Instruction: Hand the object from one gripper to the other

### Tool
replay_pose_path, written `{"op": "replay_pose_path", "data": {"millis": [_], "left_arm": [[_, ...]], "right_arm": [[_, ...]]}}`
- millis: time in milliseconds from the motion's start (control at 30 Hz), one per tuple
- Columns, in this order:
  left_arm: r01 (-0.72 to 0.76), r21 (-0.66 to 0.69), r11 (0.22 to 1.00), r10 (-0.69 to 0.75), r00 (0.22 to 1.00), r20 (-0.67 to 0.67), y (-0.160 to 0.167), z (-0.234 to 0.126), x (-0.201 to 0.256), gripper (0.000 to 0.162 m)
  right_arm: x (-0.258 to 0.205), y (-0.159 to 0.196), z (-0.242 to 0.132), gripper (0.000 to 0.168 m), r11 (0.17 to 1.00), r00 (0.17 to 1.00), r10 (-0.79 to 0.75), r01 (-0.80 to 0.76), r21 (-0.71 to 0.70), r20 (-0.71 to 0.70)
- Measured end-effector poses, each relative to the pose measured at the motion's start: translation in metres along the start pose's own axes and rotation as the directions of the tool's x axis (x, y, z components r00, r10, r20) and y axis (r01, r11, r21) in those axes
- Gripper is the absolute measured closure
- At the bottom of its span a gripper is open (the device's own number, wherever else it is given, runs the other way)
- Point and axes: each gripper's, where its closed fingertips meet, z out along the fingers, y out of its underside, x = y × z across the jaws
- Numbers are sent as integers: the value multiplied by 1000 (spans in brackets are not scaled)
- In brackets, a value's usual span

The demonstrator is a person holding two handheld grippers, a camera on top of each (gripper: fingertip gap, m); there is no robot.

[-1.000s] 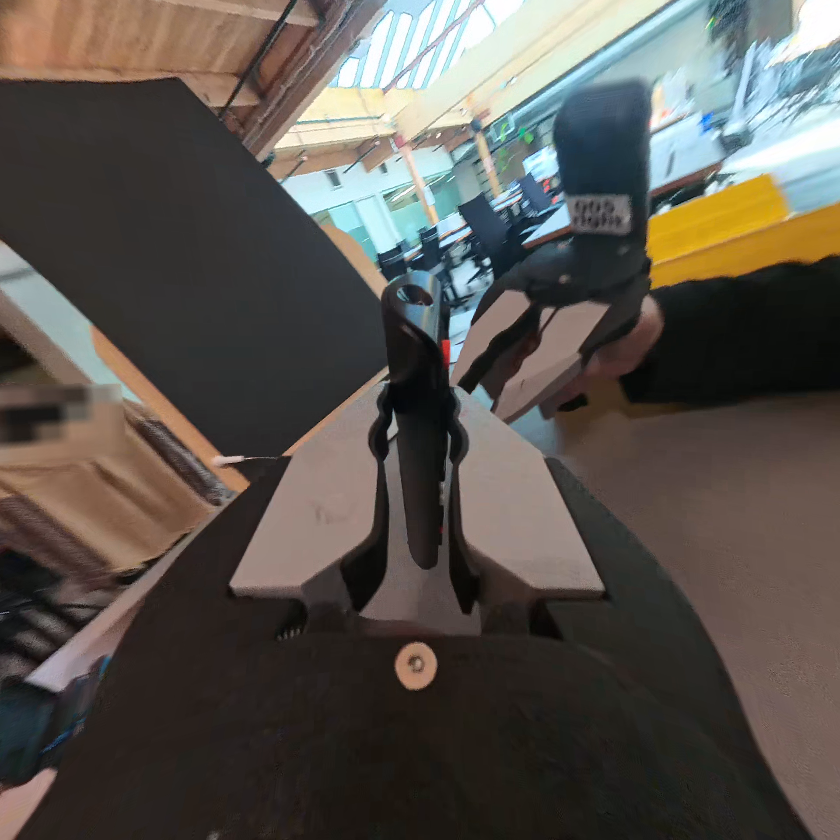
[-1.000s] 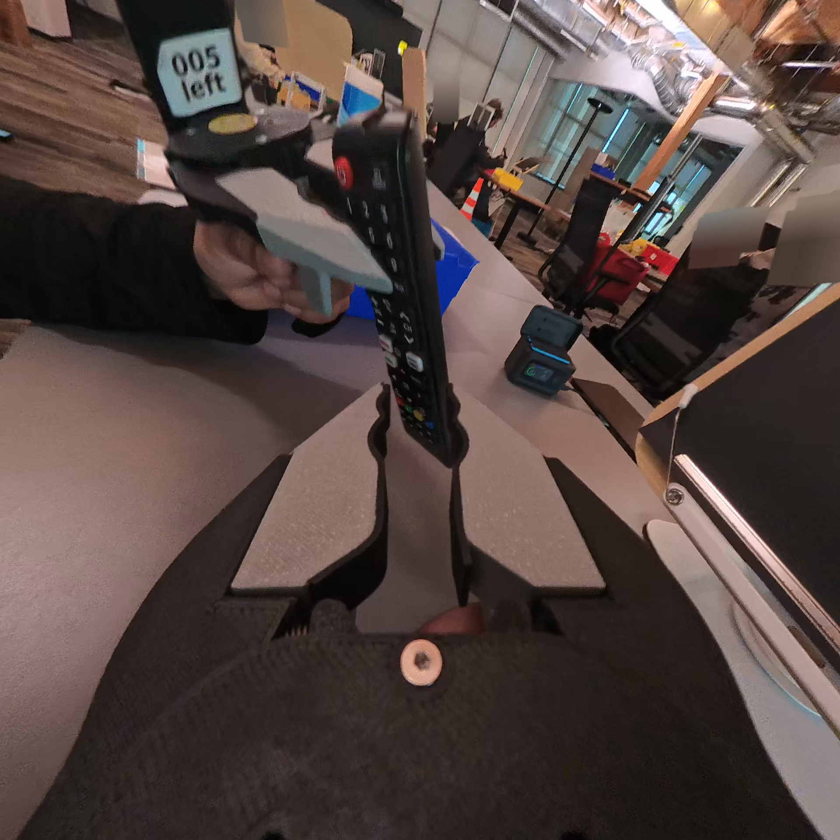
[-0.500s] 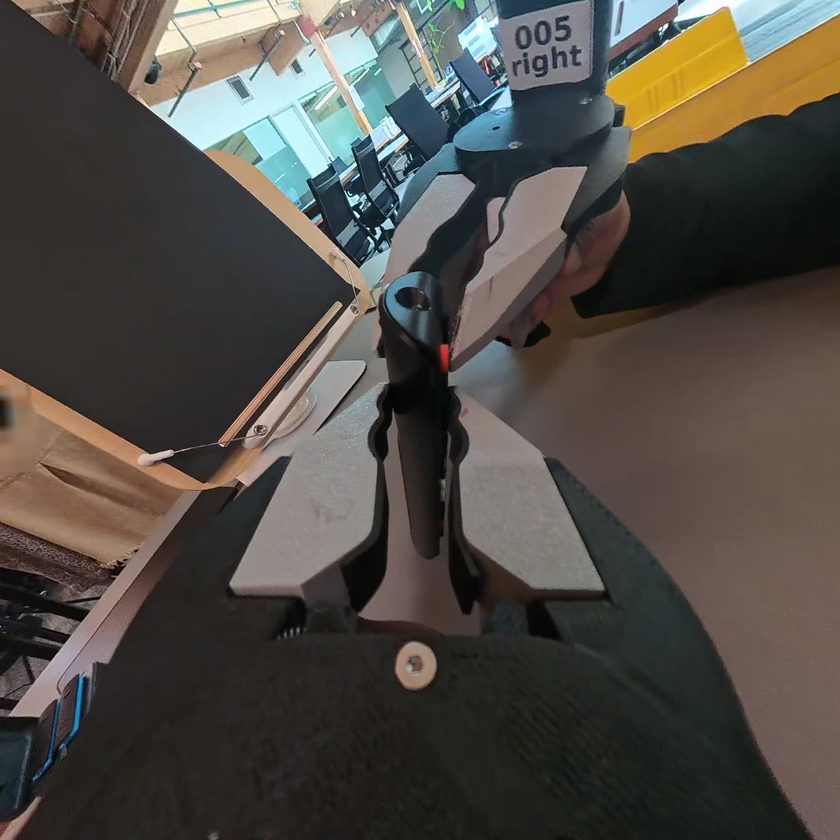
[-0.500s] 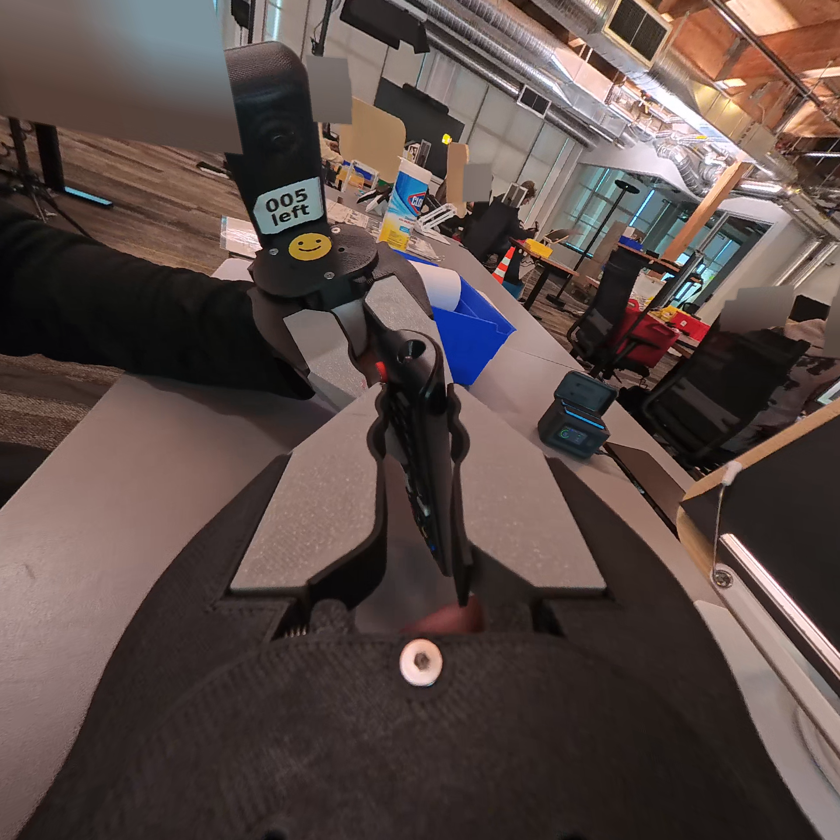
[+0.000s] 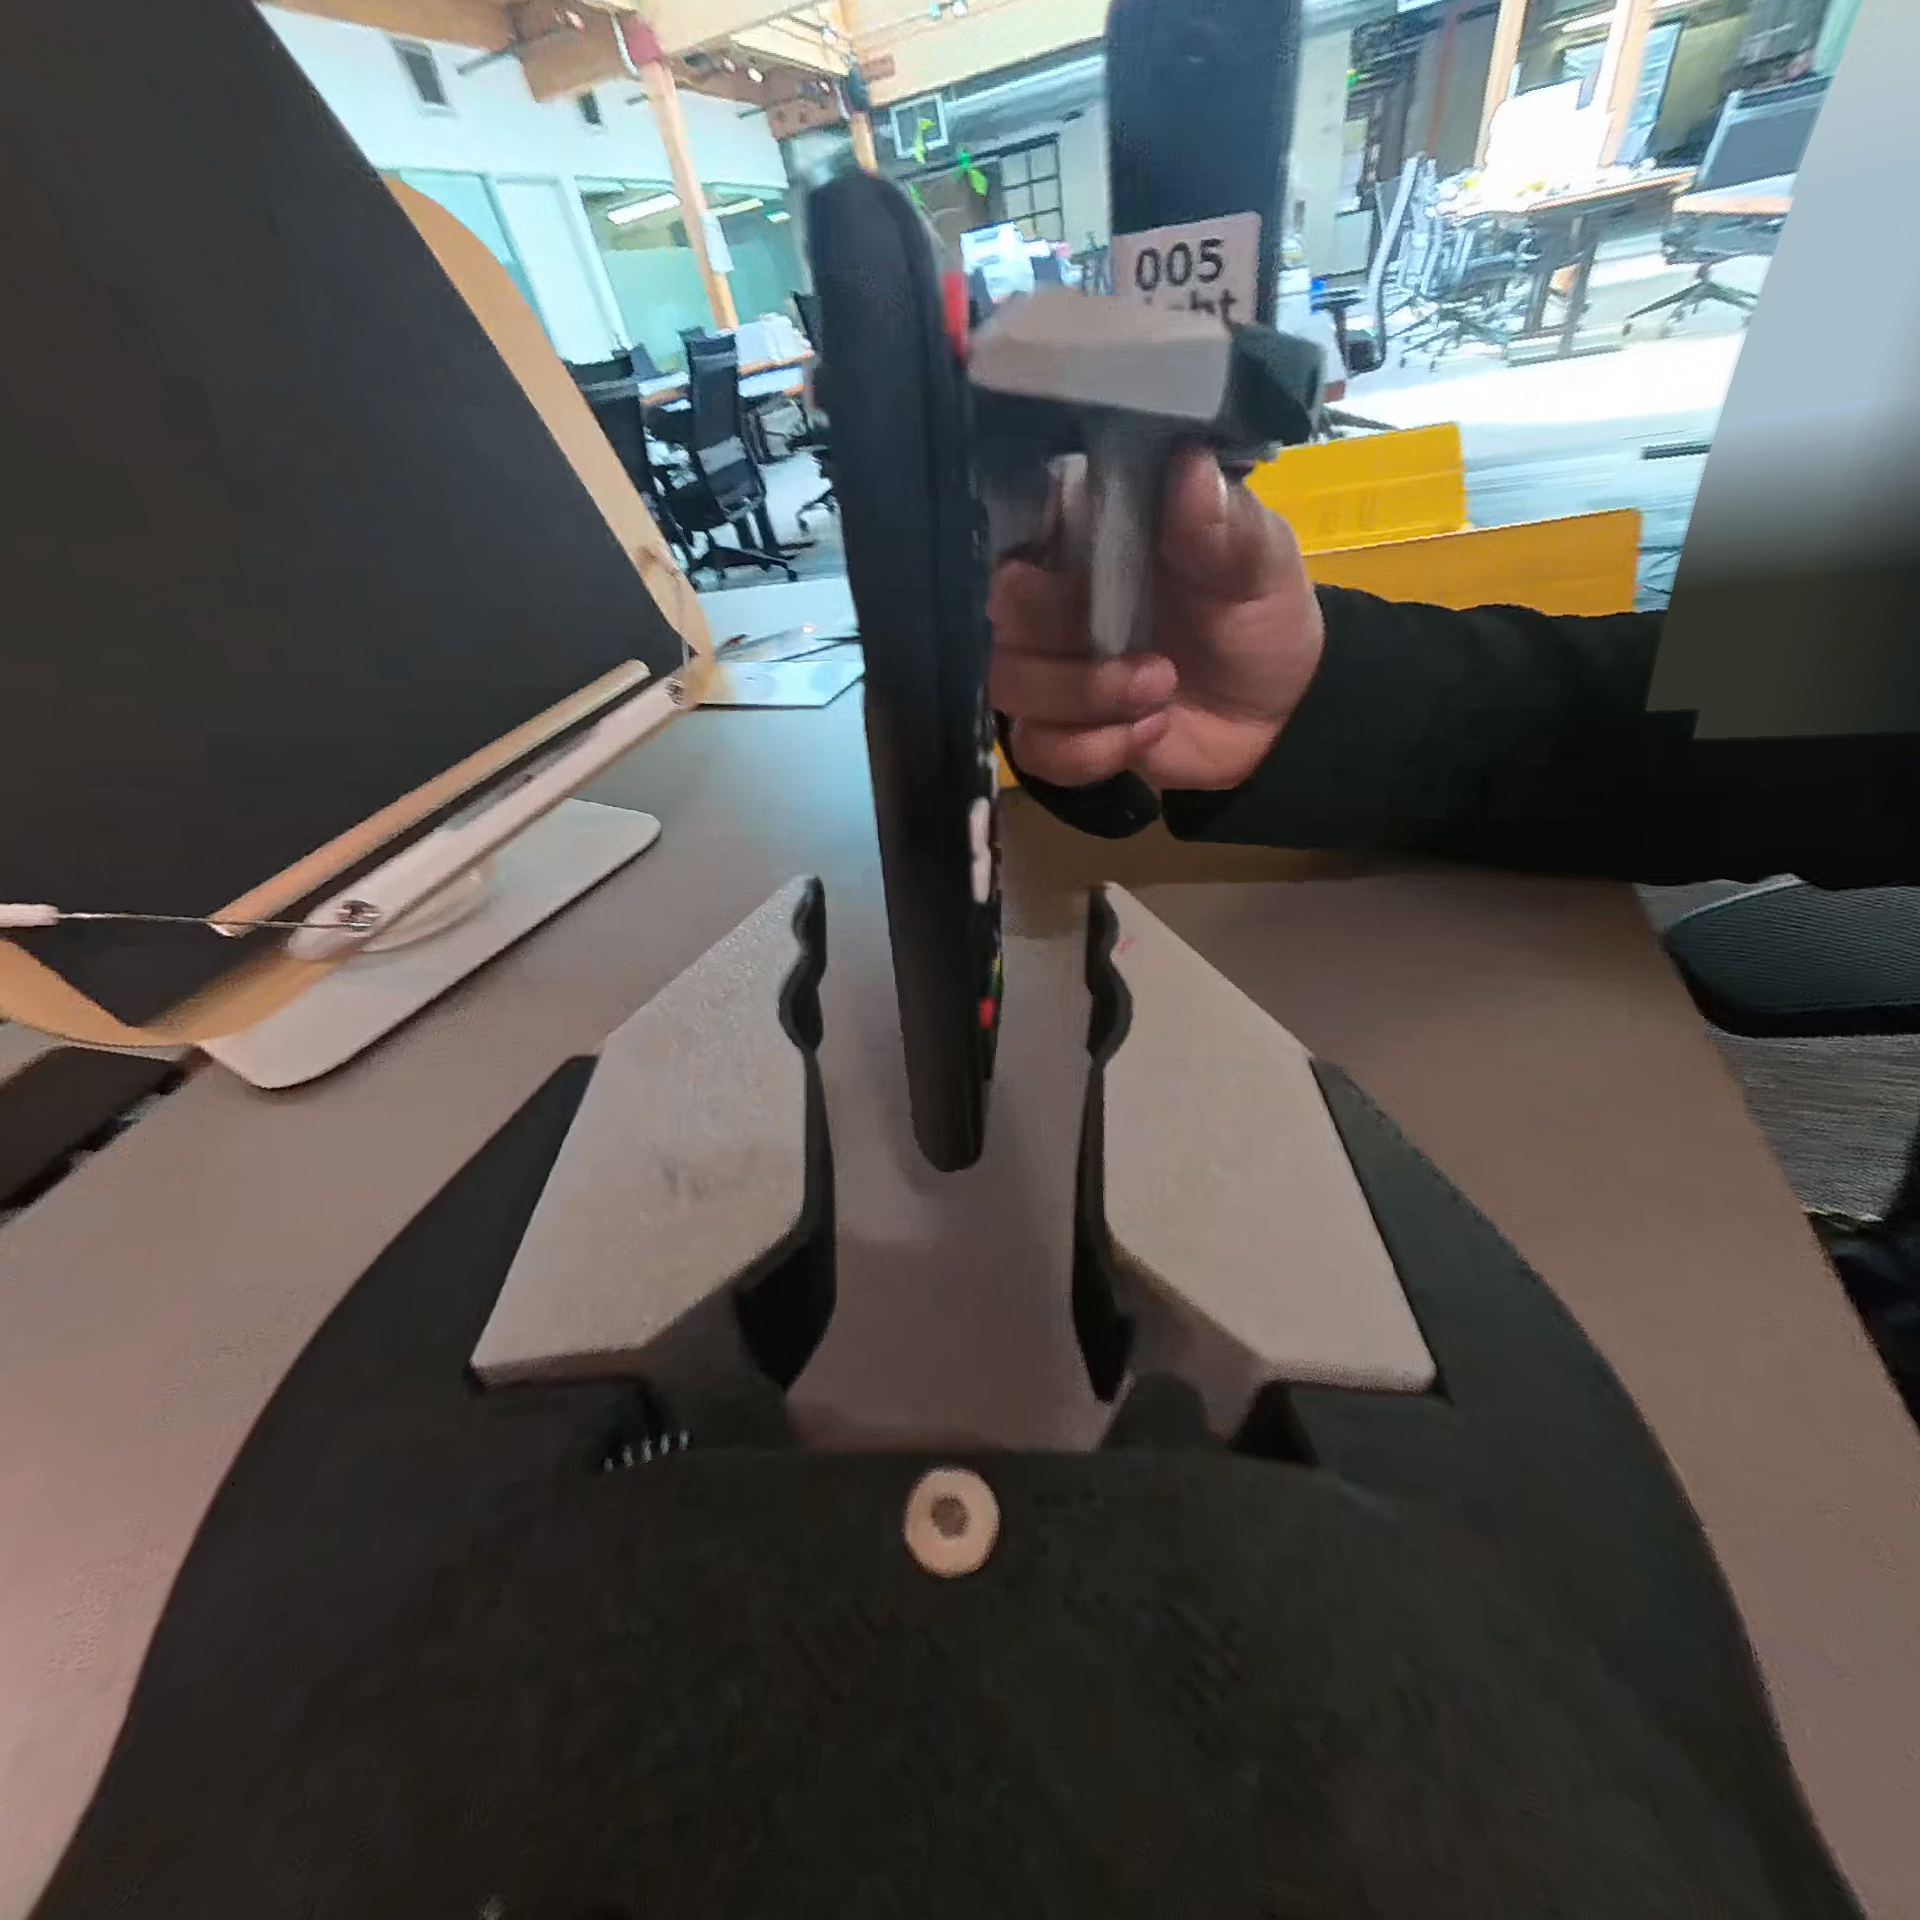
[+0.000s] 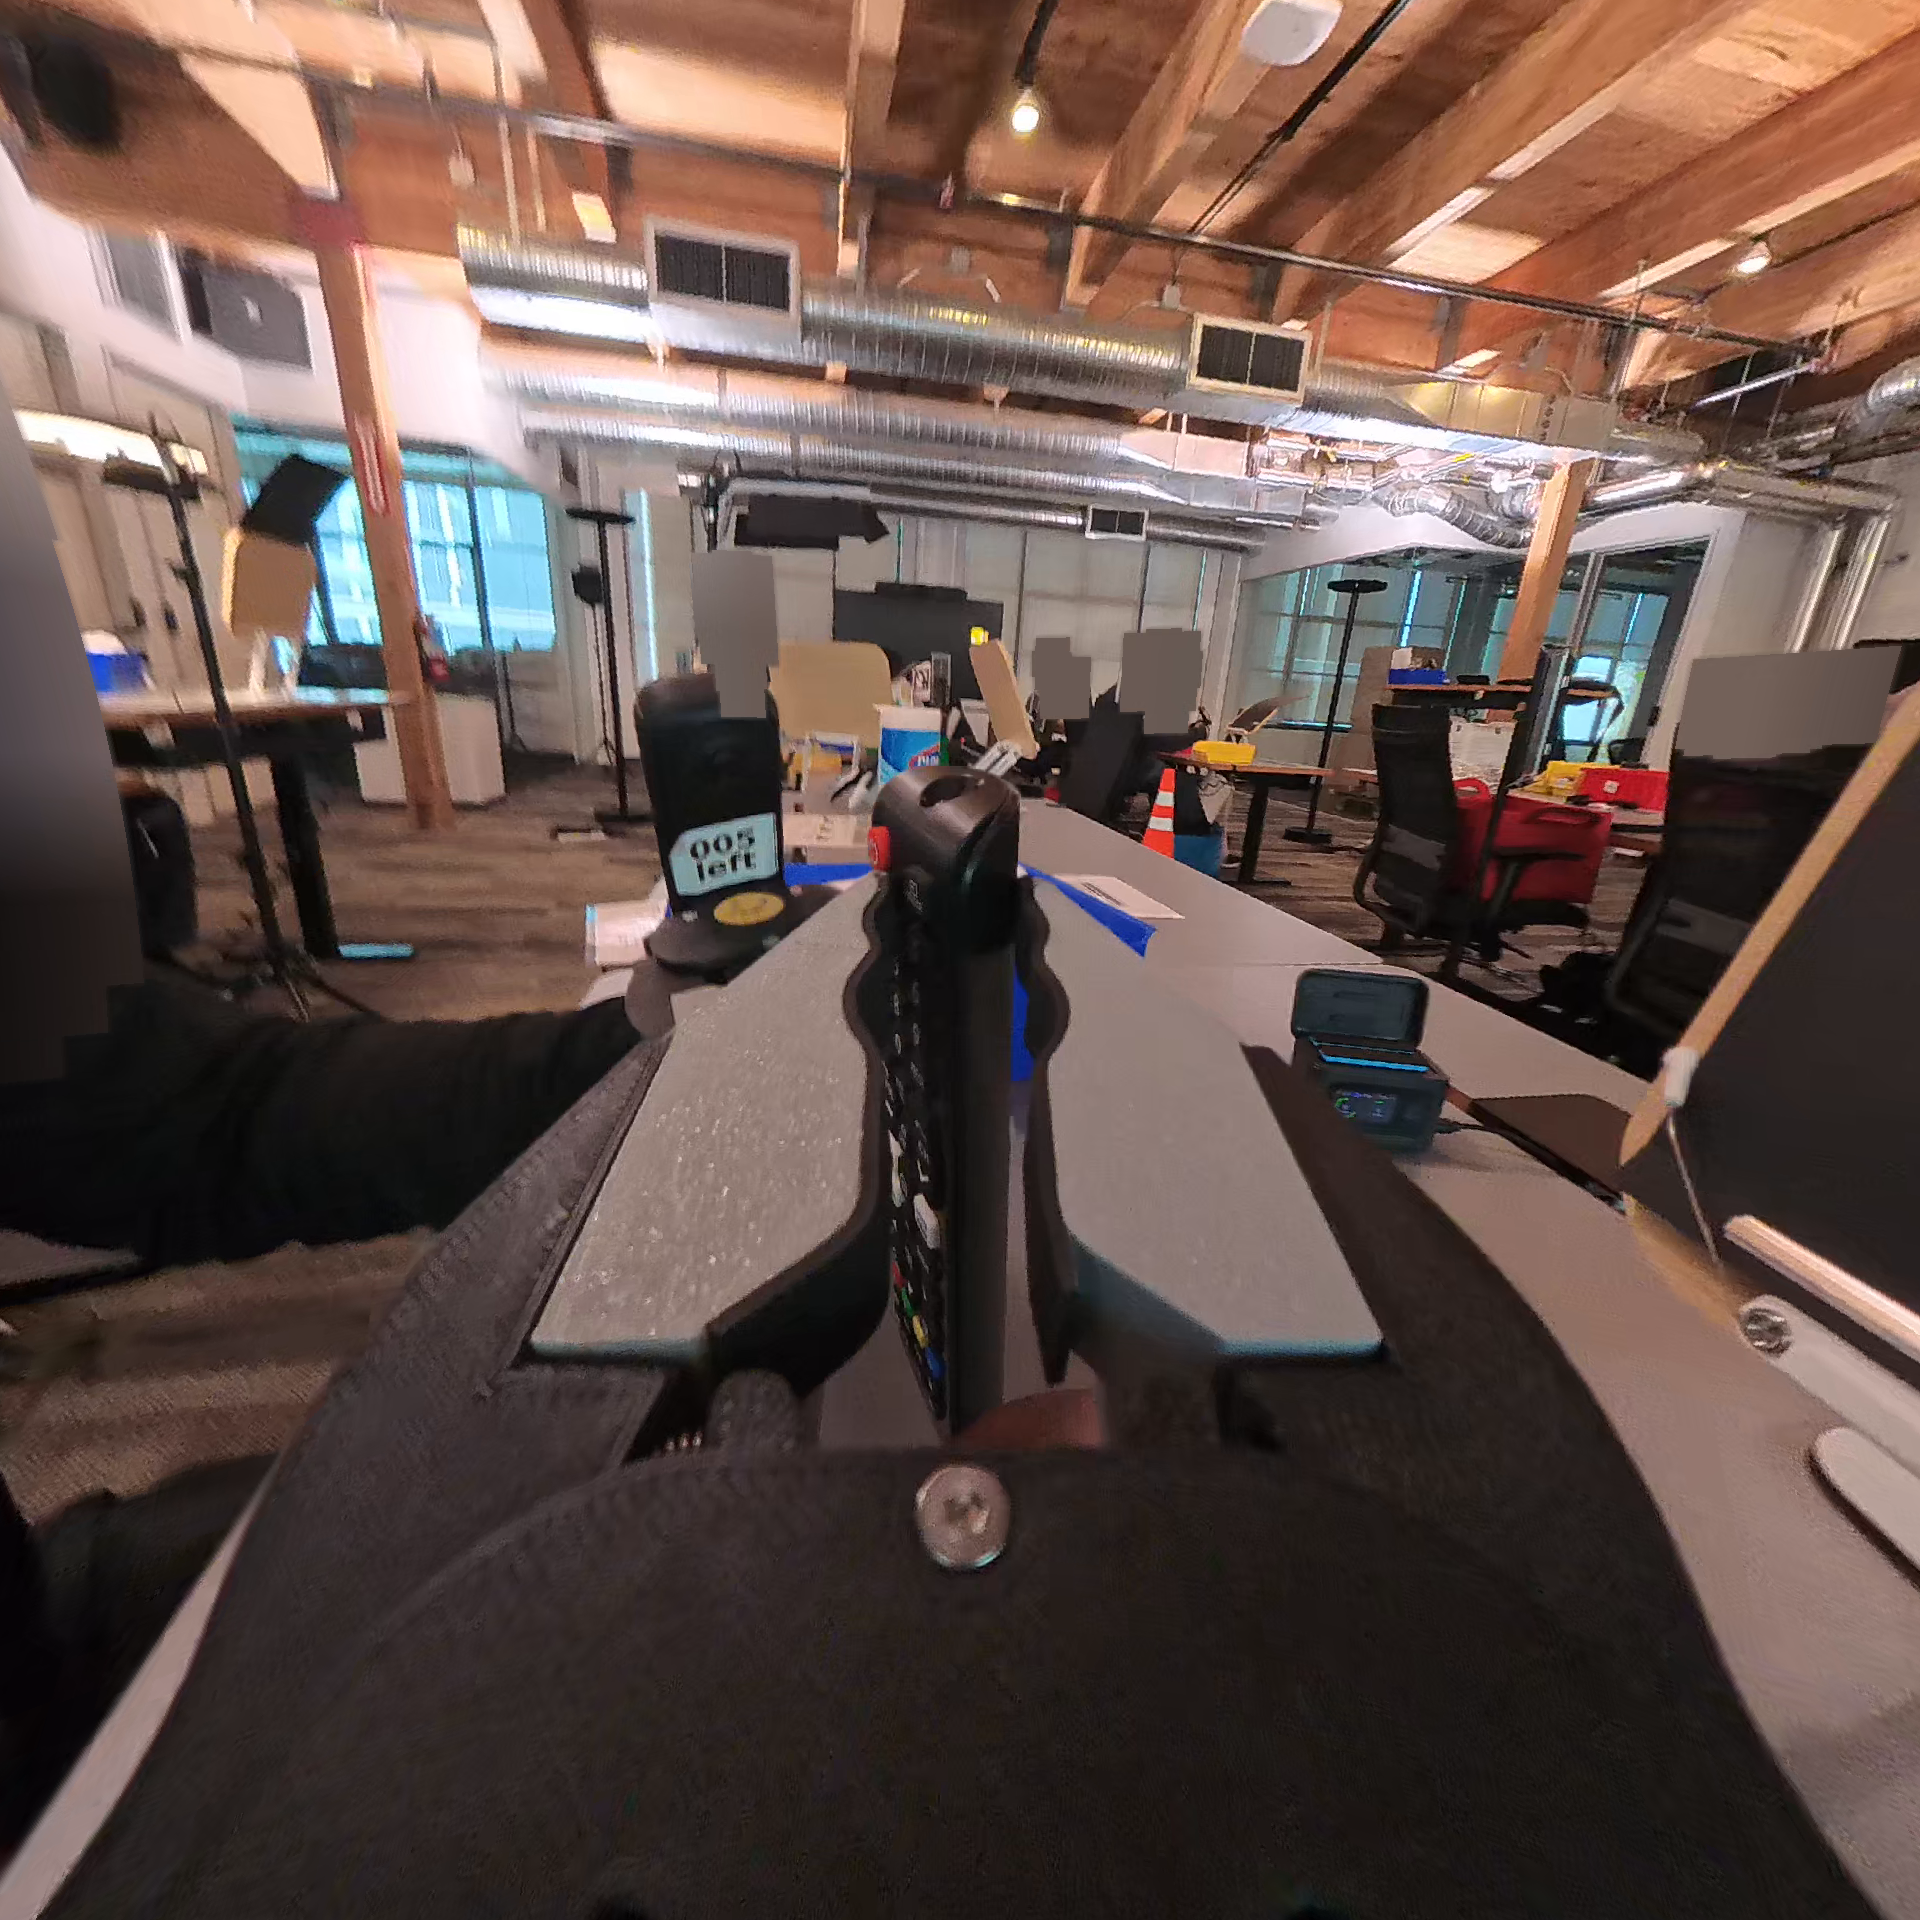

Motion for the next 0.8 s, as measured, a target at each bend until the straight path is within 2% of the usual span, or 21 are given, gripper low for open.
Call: {"op": "replay_pose_path", "data": {"millis": [233,267,300,400,500,567,700,800], "left_arm": [[3,-69,998,-4,1000,-20,15,12,8,113],[-9,-76,997,5,999,-54,16,12,14,134],[-11,-94,996,6,998,-60,19,13,15,136],[128,-204,971,-141,989,-50,35,15,7,139],[249,-193,949,-263,963,-55,37,15,3,140],[300,-160,940,-312,948,-59,31,13,0,141],[433,-69,899,-437,897,-64,17,4,-13,140],[557,-55,829,-559,826,-70,19,-2,-23,140]], "right_arm": [[5,-9,1,150,946,949,302,-310,96,93],[7,-7,3,150,943,946,313,-320,94,81],[10,-5,4,150,944,947,316,-321,84,61],[20,11,5,150,955,955,296,-295,11,-29],[29,13,1,148,957,954,288,-290,-3,-88],[35,14,-4,145,967,960,249,-254,-30,-128],[50,17,-17,139,988,969,77,-106,-113,-234],[57,33,-20,117,958,946,-148,64,-281,-287]]}}
